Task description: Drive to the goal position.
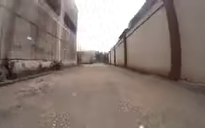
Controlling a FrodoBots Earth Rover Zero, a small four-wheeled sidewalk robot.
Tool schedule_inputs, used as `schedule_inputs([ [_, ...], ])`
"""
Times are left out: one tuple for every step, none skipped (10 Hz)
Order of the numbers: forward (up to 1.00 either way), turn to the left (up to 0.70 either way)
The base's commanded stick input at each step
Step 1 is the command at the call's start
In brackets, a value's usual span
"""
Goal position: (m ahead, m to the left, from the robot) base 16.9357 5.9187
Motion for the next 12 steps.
schedule_inputs([
  [0.30,0.00],
  [0.30,0.00],
  [0.30,0.00],
  [0.30,0.00],
  [0.30,0.00],
  [0.30,0.00],
  [0.30,0.00],
  [0.30,0.00],
  [0.30,0.00],
  [0.30,0.00],
  [0.30,0.00],
  [0.30,0.00],
])
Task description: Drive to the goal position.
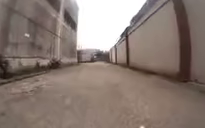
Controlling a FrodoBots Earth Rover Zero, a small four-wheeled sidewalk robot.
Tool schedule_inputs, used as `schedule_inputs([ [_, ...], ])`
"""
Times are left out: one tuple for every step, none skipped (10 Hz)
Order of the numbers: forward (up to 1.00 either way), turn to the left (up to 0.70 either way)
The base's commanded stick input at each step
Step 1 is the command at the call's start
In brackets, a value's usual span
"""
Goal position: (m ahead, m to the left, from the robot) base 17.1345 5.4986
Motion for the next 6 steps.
schedule_inputs([
  [0.30,0.00],
  [0.30,0.00],
  [0.30,0.00],
  [0.30,0.00],
  [0.30,0.00],
  [0.30,0.00],
])
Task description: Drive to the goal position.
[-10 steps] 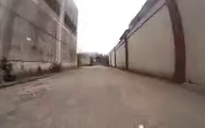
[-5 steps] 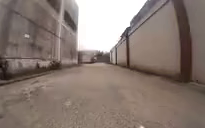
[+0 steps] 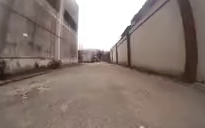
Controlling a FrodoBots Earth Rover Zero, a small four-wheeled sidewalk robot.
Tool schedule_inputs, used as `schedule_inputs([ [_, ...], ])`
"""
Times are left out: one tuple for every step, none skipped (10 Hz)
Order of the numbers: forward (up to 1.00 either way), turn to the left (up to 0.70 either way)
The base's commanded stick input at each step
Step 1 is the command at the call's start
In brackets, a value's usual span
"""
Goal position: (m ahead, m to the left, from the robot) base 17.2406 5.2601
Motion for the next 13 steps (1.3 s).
schedule_inputs([
  [0.30,0.00],
  [0.30,0.00],
  [0.30,0.00],
  [0.30,0.00],
  [0.30,0.00],
  [0.30,0.00],
  [0.30,0.00],
  [0.30,0.00],
  [0.30,0.00],
  [0.30,0.00],
  [0.30,0.00],
  [0.30,0.00],
  [0.30,0.00],
])
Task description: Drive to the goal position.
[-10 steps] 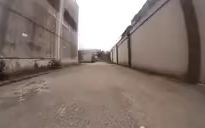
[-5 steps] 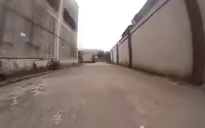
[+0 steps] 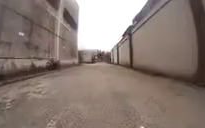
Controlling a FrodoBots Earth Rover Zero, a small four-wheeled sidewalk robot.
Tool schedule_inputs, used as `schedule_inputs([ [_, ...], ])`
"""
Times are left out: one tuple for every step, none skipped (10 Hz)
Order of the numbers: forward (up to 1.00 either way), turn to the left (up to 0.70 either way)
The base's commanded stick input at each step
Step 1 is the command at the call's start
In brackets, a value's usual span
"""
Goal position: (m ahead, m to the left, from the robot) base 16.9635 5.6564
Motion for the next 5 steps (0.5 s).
schedule_inputs([
  [0.30,0.00],
  [0.30,0.00],
  [0.30,0.00],
  [0.30,0.00],
  [0.30,0.00],
])
